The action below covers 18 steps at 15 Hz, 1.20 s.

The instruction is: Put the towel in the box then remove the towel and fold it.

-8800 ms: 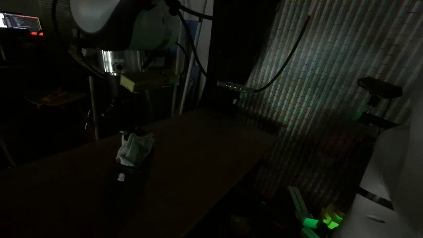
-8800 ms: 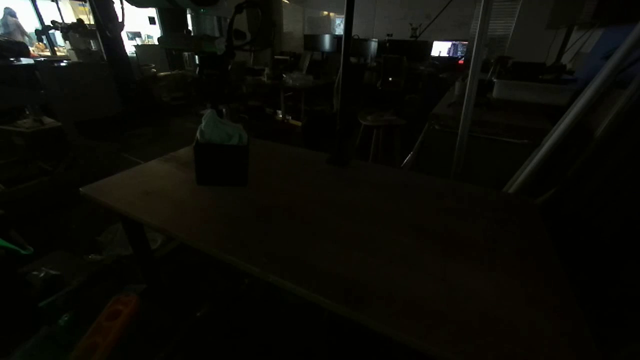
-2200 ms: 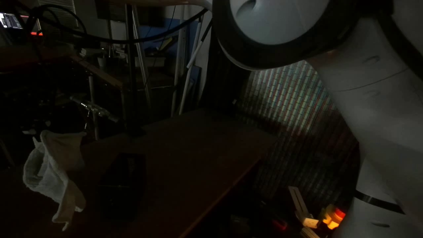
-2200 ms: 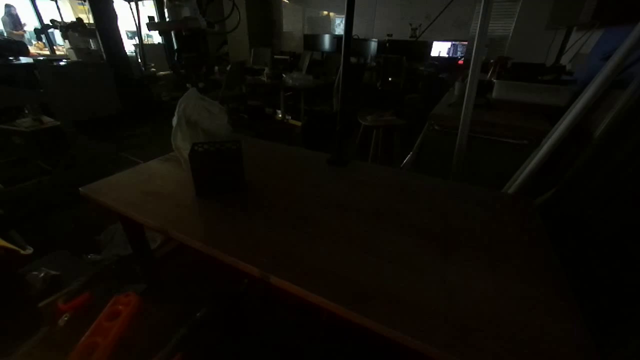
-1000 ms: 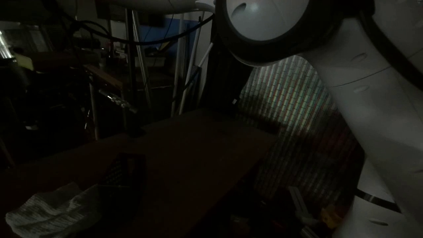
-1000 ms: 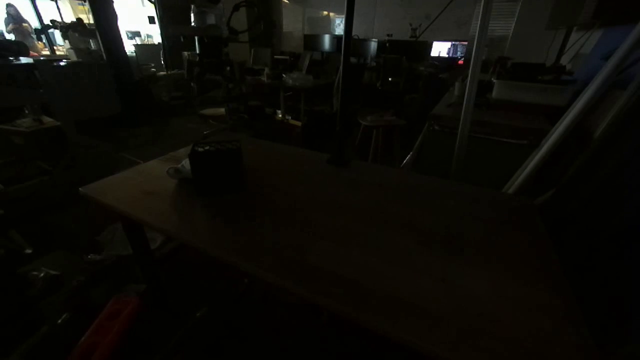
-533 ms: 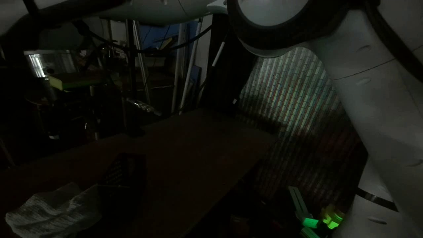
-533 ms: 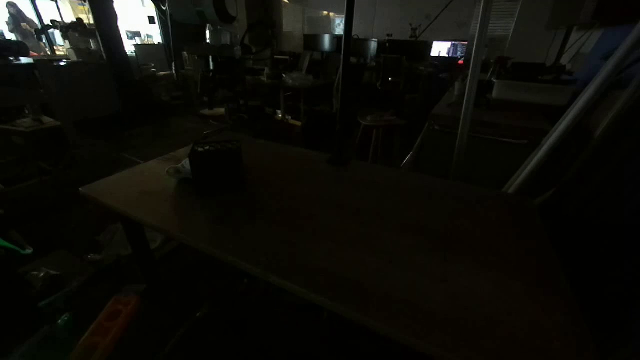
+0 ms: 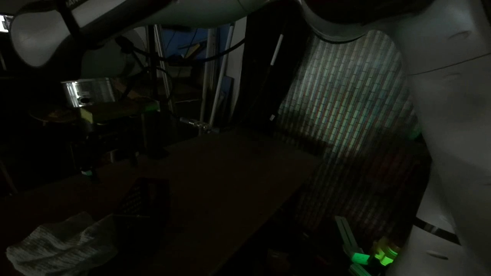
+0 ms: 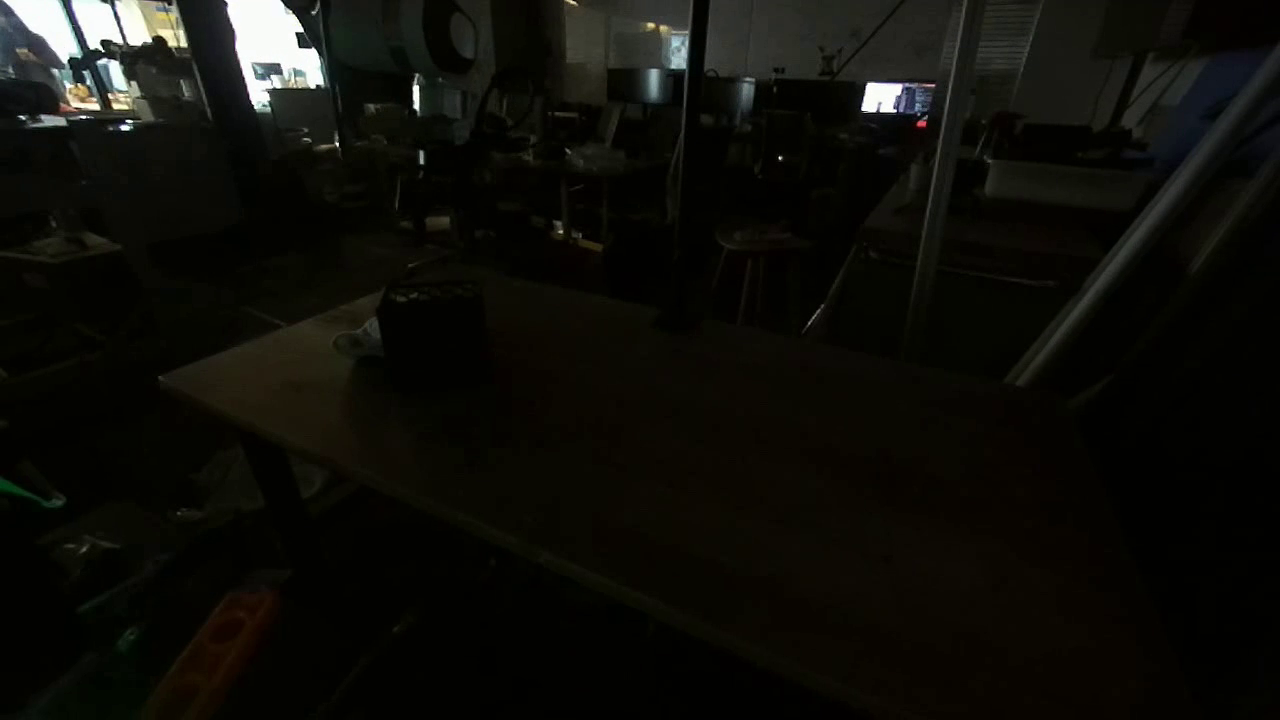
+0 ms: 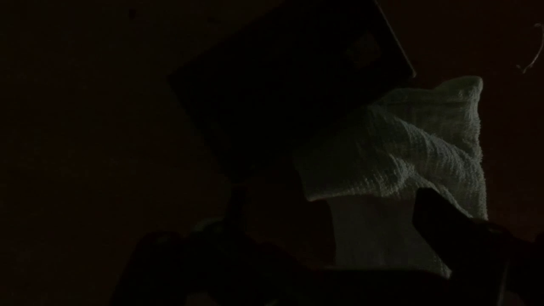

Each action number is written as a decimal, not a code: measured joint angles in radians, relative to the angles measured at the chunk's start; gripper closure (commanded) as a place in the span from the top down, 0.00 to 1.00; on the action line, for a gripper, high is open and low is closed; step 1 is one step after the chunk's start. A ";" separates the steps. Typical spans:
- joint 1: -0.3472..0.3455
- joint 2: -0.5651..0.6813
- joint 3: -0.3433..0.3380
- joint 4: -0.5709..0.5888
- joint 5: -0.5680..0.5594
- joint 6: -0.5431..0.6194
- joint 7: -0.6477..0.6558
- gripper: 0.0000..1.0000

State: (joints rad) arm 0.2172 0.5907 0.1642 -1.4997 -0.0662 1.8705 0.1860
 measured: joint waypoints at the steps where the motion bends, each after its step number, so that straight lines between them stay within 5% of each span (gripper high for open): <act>1: 0.010 -0.022 -0.006 -0.030 0.000 0.000 0.048 1.00; 8: 0.098 -0.121 -0.017 -0.168 0.000 0.004 0.304 1.00; 18: 0.092 -0.213 -0.033 -0.372 0.000 0.167 0.351 1.00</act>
State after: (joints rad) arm 0.3092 0.3780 0.1317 -1.8720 -0.0662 2.0374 0.5366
